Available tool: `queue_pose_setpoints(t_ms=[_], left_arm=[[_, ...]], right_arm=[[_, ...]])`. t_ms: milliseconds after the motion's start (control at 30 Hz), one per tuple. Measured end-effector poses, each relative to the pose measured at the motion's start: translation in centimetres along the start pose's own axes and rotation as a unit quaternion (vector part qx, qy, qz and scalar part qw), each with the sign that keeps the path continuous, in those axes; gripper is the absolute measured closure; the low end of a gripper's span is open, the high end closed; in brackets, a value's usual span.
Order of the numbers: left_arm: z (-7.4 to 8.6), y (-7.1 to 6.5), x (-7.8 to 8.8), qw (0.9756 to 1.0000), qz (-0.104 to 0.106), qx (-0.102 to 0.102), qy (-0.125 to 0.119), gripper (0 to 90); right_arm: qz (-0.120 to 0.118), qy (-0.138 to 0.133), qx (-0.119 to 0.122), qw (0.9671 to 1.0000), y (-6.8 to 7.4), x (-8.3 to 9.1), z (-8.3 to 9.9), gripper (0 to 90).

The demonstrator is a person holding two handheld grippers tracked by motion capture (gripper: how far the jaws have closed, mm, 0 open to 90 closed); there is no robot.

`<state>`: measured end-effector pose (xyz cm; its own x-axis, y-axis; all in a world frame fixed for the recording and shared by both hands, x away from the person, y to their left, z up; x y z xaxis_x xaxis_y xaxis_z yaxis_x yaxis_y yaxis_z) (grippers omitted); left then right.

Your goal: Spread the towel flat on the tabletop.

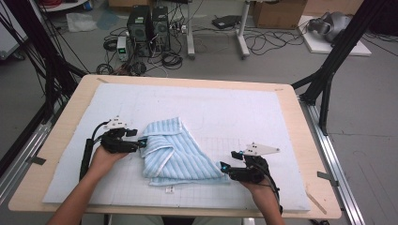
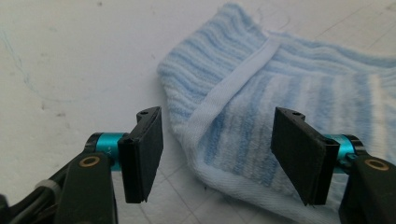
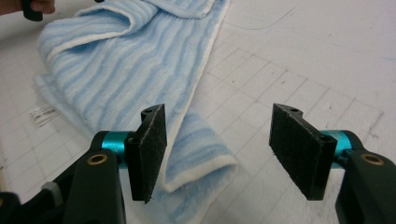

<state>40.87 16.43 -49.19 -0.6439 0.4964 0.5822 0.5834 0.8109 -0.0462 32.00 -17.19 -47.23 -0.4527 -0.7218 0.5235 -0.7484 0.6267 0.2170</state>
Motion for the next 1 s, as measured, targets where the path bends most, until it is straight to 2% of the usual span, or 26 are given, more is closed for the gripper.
queue_pose_setpoints(t_ms=[100, 133, 167, 200, 233, 267, 300, 433, 500, 567, 667, 733, 800, 900, 1000], left_arm=[[0.7, -0.2, -1.0, 0.9993, -0.008, -0.016, 0.032, 35.5], [0.9, -0.3, -1.1, 0.9989, -0.011, -0.026, 0.036, 40.8], [0.9, -0.2, -1.1, 0.9982, -0.025, -0.041, 0.035, 44.0], [0.8, -0.3, -0.9, 0.9983, -0.013, -0.045, 0.034, 56.8], [0.6, -0.3, -0.8, 0.9985, -0.004, -0.044, 0.033, 76.2], [0.6, -0.1, -0.7, 0.9980, -0.009, -0.052, 0.036, 81.2], [0.4, 0.0, -0.6, 0.9981, -0.010, -0.050, 0.034, 83.7], [-1.1, 1.5, 0.0, 0.9994, -0.021, -0.024, 0.013, 84.5], [-1.9, 2.3, 0.3, 0.9996, -0.027, -0.007, 0.000, 84.5], [-2.6, 3.2, 0.5, 0.9995, -0.032, 0.002, -0.001, 84.5], [-3.5, 4.7, 0.5, 0.9990, -0.043, 0.015, 0.000, 84.5], [-3.8, 5.6, 0.4, 0.9986, -0.046, 0.025, 0.001, 84.5], [-3.9, 6.1, 0.2, 0.9983, -0.047, 0.034, 0.004, 84.5], [-4.0, 6.8, 0.0, 0.9975, -0.058, 0.040, 0.004, 84.9], [-4.0, 7.0, -0.5, 0.9972, -0.063, 0.038, 0.011, 85.0]], right_arm=[[0.002, 0.001, -0.004, 1.0000, -0.3, -0.8, -0.2, 35.7], [0.005, 0.004, -0.005, 1.0000, -0.5, -1.2, -0.4, 36.6], [0.006, 0.004, -0.005, 1.0000, -0.5, -1.4, -0.5, 37.7], [0.007, 0.006, -0.005, 0.9999, -0.6, -1.7, -0.6, 40.4], [0.008, 0.008, -0.004, 0.9999, -0.7, -2.0, -0.8, 42.9], [0.007, 0.009, -0.001, 0.9999, -0.7, -2.3, -1.0, 45.0], [0.004, 0.014, -0.004, 0.9999, -0.6, -2.6, -1.1, 47.2], [-0.012, 0.032, -0.003, 0.9994, 0.2, -4.4, -1.6, 50.0], [-0.031, 0.046, -0.001, 0.9984, 1.1, -5.7, -1.7, 50.2], [-0.043, 0.068, 0.016, 0.9966, 2.0, -7.0, -1.6, 51.9], [-0.042, 0.107, 0.028, 0.9930, 2.4, -8.4, -0.8, 61.9], [-0.051, 0.106, 0.023, 0.9927, 2.6, -8.4, -0.7, 72.1], [-0.063, 0.113, 0.029, 0.9912, 2.9, -8.1, -0.6, 81.2], [-0.082, 0.134, 0.033, 0.9870, 3.5, -7.6, -0.2, 83.2], [-0.105, 0.147, 0.039, 0.9827, 4.4, -6.6, 0.6, 83.2]])
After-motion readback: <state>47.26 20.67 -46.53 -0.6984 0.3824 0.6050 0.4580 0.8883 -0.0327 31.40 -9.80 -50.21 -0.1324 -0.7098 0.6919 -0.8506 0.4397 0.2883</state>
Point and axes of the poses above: each handheld gripper's, and its own axes: x roughly backward along the jaws, z roughly out of its underside, y roughly to its left, the point moved 9 cm from there along -x, roughly forward along the jaws, and after that the axes turned 7 degrees about -z, right-handed, at the moved point
